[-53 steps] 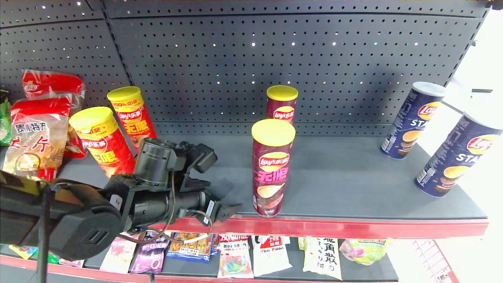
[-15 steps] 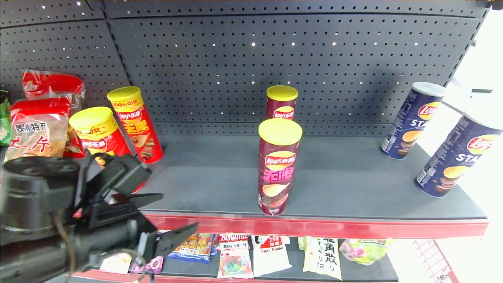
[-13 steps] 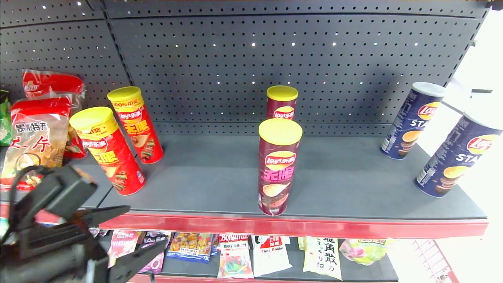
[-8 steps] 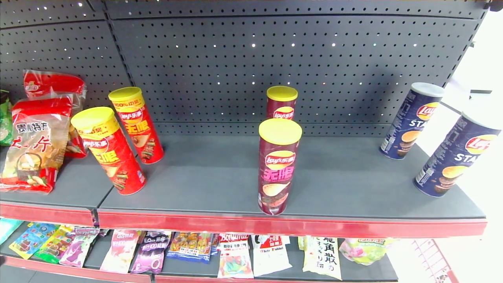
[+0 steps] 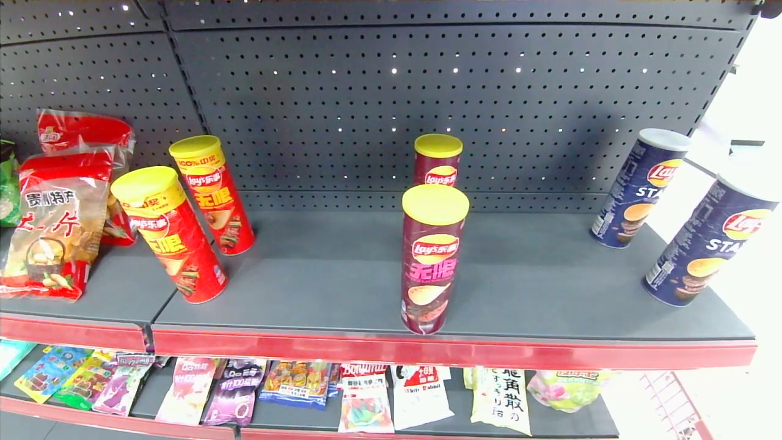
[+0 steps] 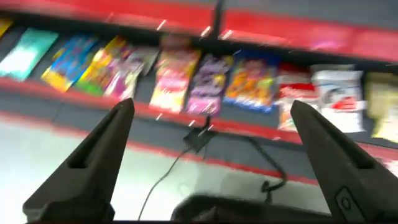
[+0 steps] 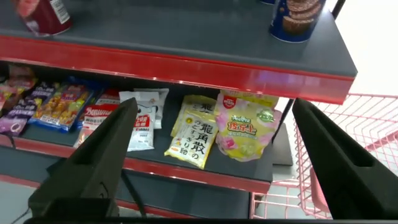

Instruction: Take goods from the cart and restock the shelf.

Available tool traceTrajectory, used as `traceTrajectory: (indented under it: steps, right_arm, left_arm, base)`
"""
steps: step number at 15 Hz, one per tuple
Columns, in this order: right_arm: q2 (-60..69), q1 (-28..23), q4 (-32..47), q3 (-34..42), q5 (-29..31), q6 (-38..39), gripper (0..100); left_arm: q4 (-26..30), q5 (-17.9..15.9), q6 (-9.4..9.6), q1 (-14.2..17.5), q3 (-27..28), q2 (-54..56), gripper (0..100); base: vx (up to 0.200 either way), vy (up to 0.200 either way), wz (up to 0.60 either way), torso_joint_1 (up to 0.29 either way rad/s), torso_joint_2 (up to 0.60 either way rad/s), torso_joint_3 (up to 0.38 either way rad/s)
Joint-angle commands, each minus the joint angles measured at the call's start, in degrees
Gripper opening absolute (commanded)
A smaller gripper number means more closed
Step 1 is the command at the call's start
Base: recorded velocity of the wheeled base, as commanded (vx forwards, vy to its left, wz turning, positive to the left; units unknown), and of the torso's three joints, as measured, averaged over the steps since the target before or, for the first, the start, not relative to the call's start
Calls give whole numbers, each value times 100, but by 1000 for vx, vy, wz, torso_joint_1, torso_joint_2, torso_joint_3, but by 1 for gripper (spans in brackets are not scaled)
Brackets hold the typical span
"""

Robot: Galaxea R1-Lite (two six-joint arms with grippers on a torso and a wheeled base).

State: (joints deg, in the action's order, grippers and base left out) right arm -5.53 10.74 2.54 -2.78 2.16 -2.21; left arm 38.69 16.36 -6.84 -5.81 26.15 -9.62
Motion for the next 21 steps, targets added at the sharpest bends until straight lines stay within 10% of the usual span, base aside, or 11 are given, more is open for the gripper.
traceTrajectory:
  steps: [1,4,5,7,12,14,16,18,21]
  right_arm:
    - [-9,-11,-25,32,-5,-254,100]
    - [-62,-248,45,-82,320,-184,100]
    - [-194,-591,72,-197,312,-148,100]
    - [-194,-819,72,-162,294,-140,100]
    - [149,-1303,36,-3,540,133,100]
    - [501,-1065,1,41,-831,-25,100]
    - [536,-1100,-43,67,-875,27,100]
    - [545,-1100,-201,216,30,185,100]
    - [316,-1083,-280,278,-93,168,100]
  left_arm:
    - [121,-19,-2,819,-506,338,100]
    - [-679,-1284,34,564,-936,927,100]
    - [-1927,-1689,34,581,-1543,962,100]
    - [-2938,-1741,34,581,-1991,962,100]
    - [-2999,-1030,-72,581,-2052,962,100]
    - [-3043,-1434,165,581,-2079,962,100]
    - [-3061,-2313,288,581,-2088,962,100]
    - [-3052,-2322,772,590,-2096,962,100]
    - [-3052,-2014,798,581,-2088,962,100]
  base:
    - [0,0,0,0,0,0]
    - [0,0,0,0,0,0]
    - [0,0,0,0,0,0]
    - [0,0,0,0,0,0]
    - [0,0,0,0,0,0]
    - [0,0,0,0,0,0]
    - [0,0,0,0,0,0]
    - [0,0,0,0,0,0]
    - [0,0,0,0,0,0]
